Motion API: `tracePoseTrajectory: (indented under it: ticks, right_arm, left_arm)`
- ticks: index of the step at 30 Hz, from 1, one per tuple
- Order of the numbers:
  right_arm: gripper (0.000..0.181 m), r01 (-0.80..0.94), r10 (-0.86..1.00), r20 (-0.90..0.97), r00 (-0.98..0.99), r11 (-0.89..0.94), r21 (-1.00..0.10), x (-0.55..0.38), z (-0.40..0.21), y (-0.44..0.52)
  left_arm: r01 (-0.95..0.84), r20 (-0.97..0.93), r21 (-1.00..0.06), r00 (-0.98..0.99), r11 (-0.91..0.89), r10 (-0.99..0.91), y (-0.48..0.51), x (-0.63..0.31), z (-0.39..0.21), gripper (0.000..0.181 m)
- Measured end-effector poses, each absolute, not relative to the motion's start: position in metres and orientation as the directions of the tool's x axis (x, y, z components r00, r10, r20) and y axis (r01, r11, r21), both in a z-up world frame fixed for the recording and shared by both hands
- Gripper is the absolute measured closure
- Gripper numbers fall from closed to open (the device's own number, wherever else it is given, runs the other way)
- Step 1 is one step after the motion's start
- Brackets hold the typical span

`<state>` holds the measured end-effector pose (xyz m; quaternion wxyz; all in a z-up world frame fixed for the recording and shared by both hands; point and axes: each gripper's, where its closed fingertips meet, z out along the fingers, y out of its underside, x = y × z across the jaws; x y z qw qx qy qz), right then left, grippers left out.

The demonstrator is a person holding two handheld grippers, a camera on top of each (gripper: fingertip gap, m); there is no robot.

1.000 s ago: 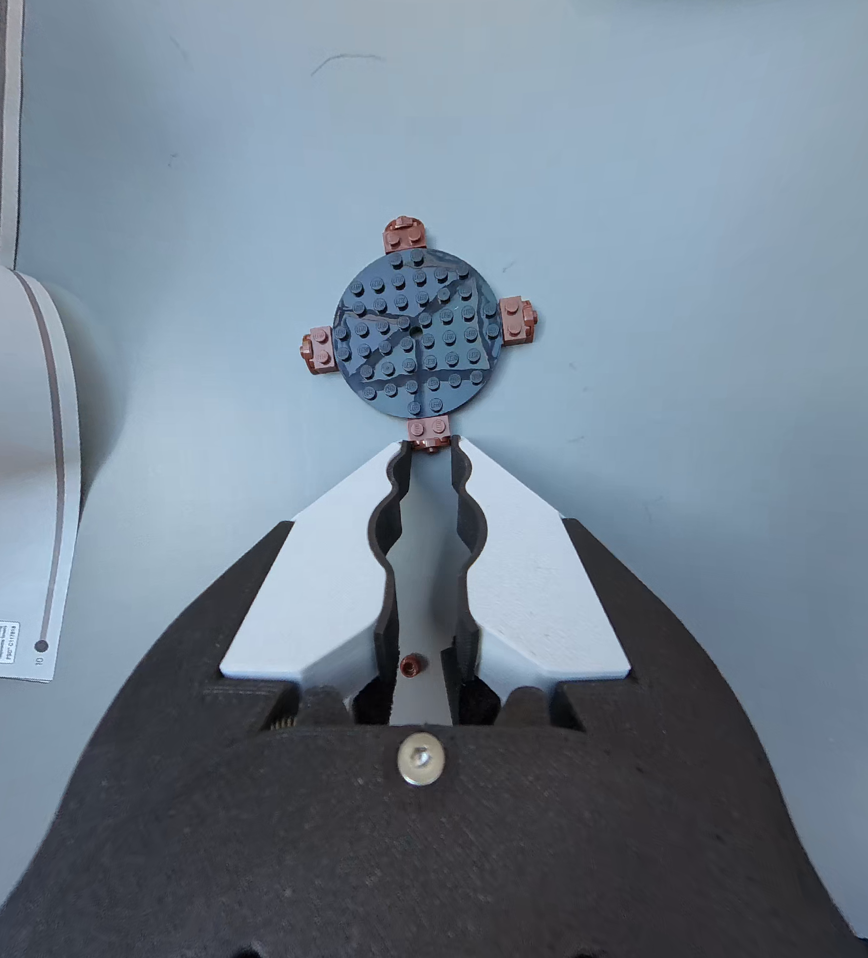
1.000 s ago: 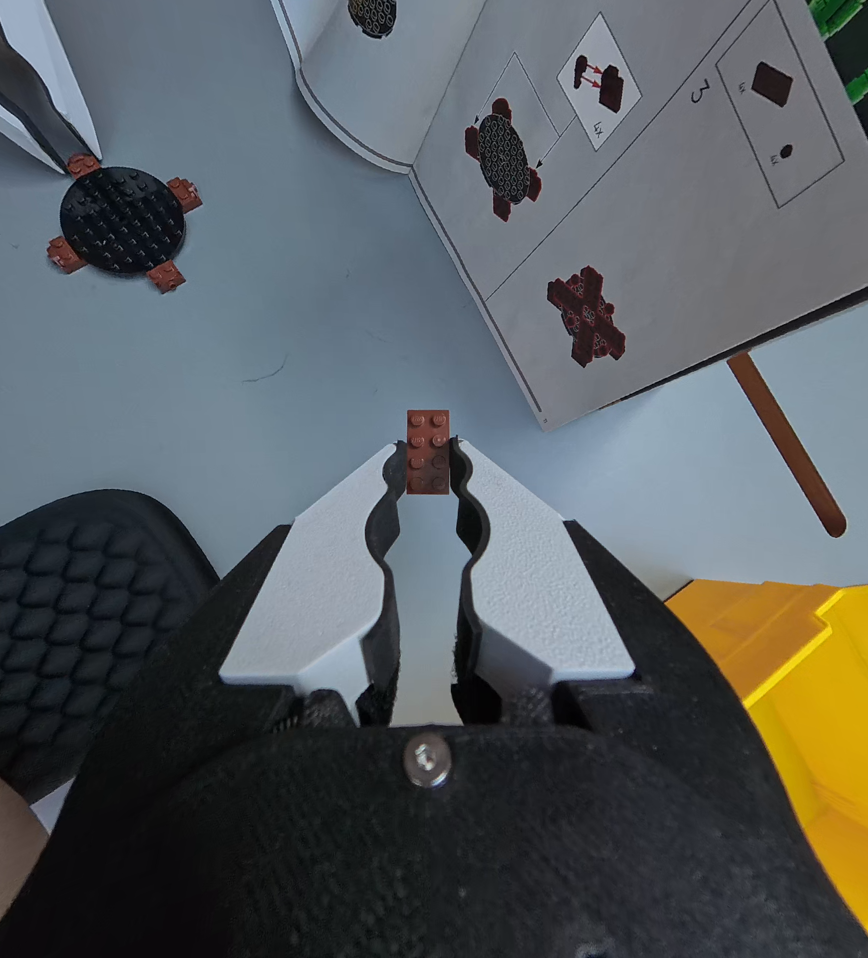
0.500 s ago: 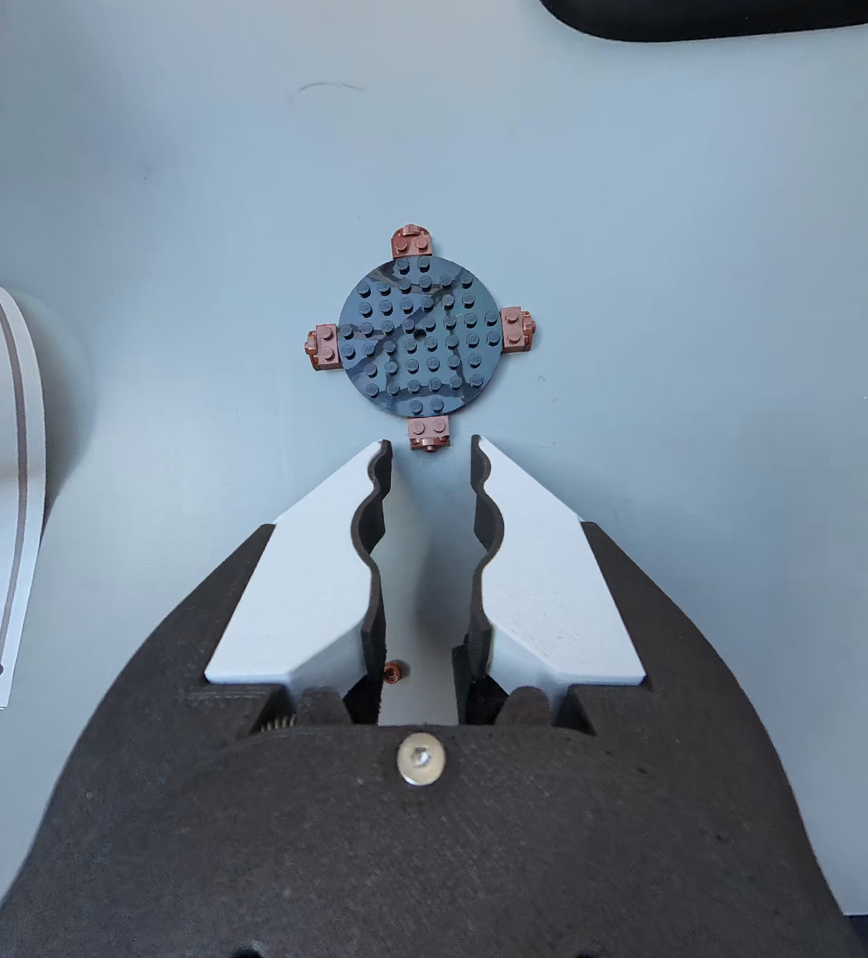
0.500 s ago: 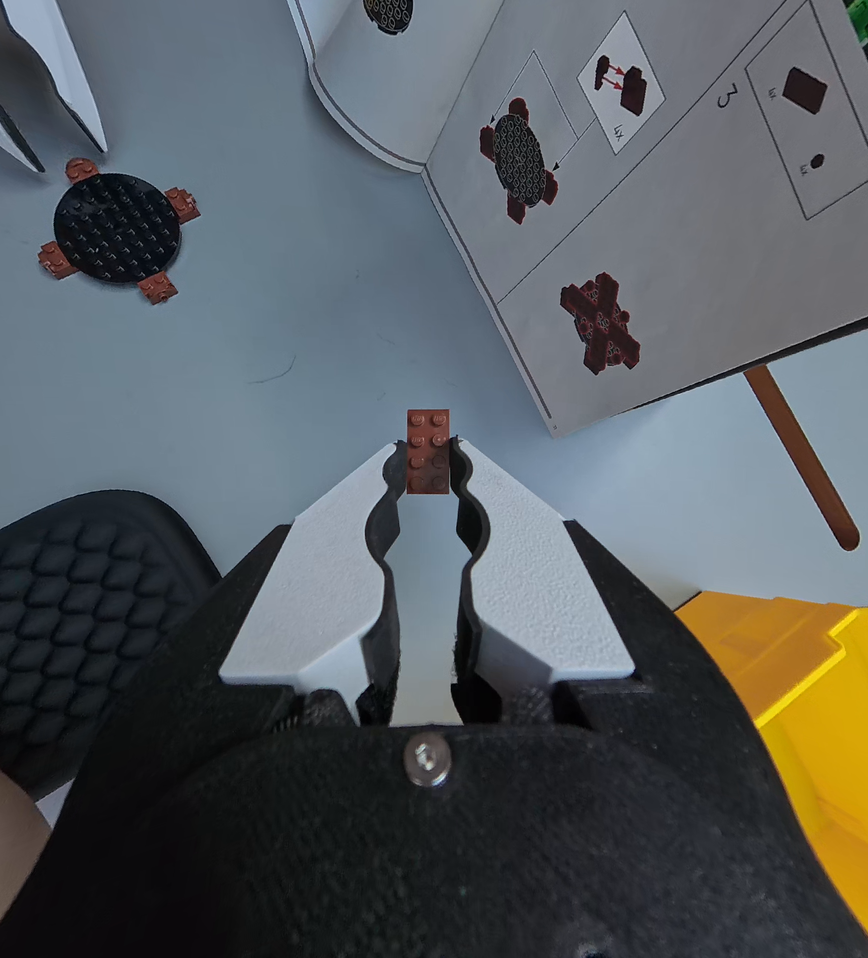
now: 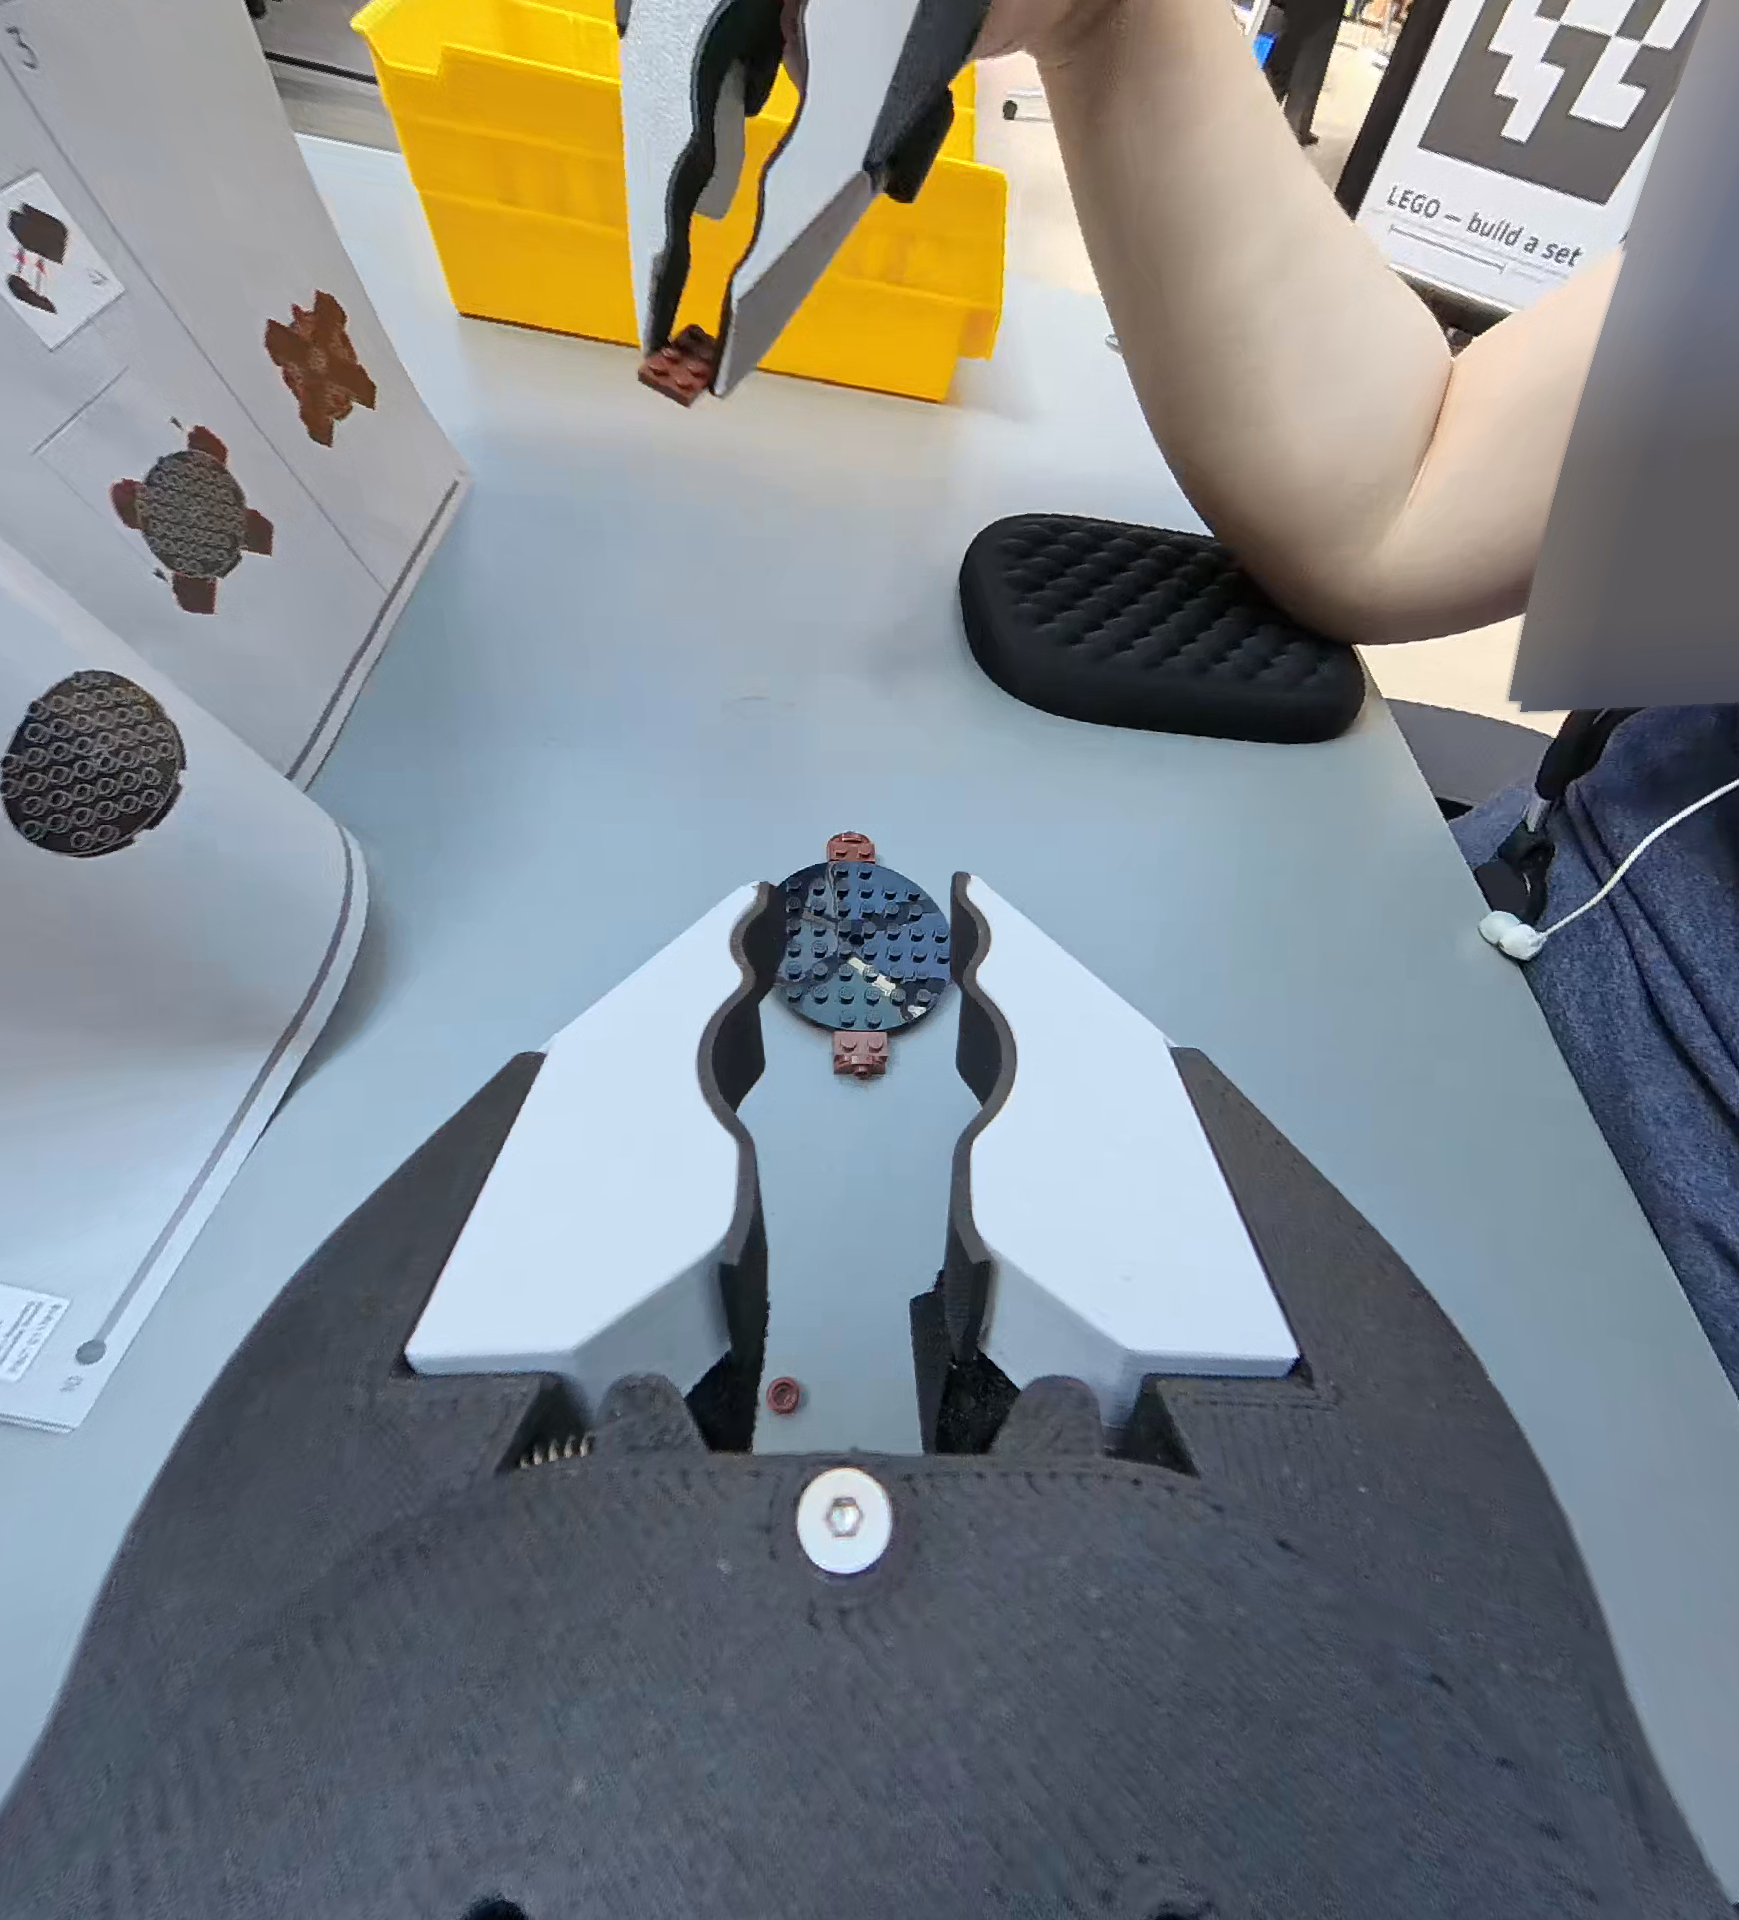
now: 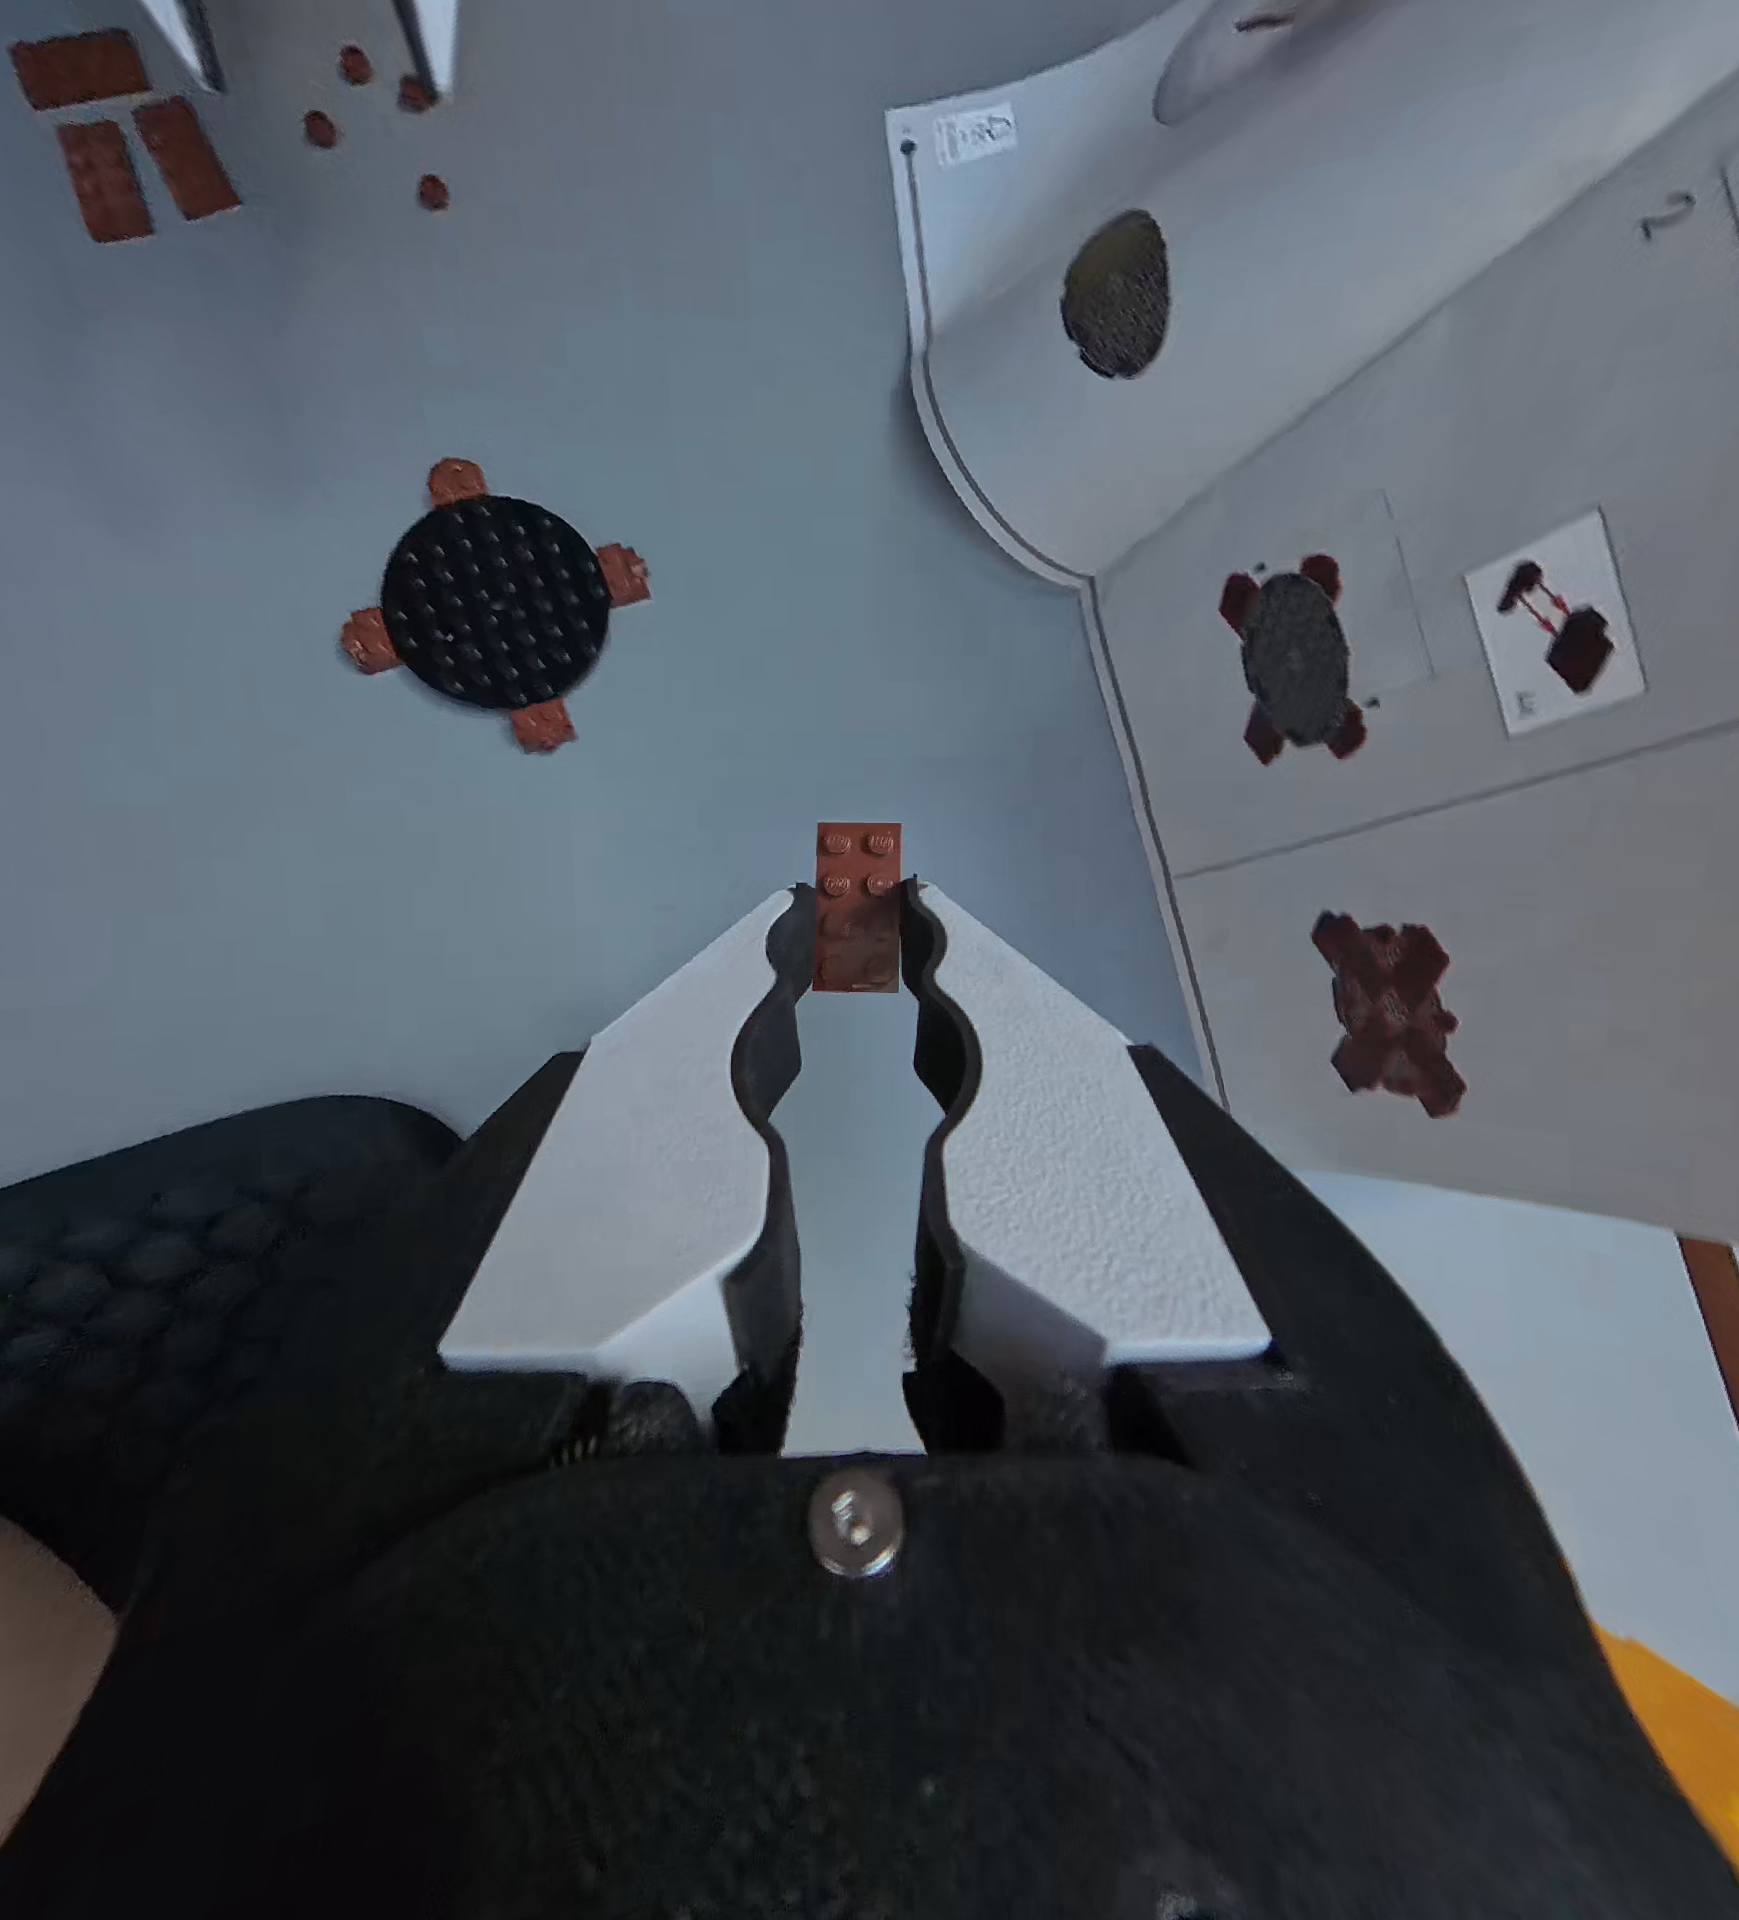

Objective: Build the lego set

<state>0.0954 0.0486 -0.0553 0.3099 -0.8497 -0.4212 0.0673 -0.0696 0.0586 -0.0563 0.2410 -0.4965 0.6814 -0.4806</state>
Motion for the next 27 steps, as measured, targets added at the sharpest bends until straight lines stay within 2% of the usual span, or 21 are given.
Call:
tracePoseTrajectory:
  ticks: [5, 11, 14, 20, 23, 27]
  right_arm:
    - [0.166, 0.755, 0.893, 0.076, 0.444, -0.327, -0.569, 0.011, -0.072, 0.055]
    - [0.167, 0.813, 0.959, -0.018, 0.282, -0.249, -0.527, -0.056, -0.107, 0.046]
    - [0.167, 0.836, 0.962, -0.039, 0.27, -0.254, -0.487, -0.064, -0.124, 0.044]
    - [0.167, 0.833, 0.955, -0.049, 0.291, -0.278, -0.479, -0.064, -0.137, 0.045]
    - [0.167, 0.826, 0.952, -0.052, 0.301, -0.288, -0.484, -0.065, -0.136, 0.046]
    - [0.167, 0.839, 0.953, -0.04, 0.3, -0.283, -0.465, -0.065, -0.139, 0.046]
  left_arm:
    - [-0.46, 0.124, -0.885, -0.385, 0.073, -0.915, 0.061, -0.074, -0.057, 0.149]
    - [-0.46, 0.104, -0.882, -0.394, 0.098, -0.913, 0.057, -0.077, -0.05, 0.15]
    - [-0.49, 0.077, -0.864, -0.361, 0.119, -0.929, 0.067, -0.081, -0.057, 0.15]
    - [-0.521, 0.128, -0.849, -0.356, 0.083, -0.926, 0.062, -0.073, -0.078, 0.149]
    - [-0.545, 0.103, -0.829, -0.375, 0.129, -0.921, 0.053, -0.067, -0.092, 0.147]
    - [-0.621, 0.028, -0.749, -0.378, 0.231, -0.925, 0.051, -0.07, -0.122, 0.147]
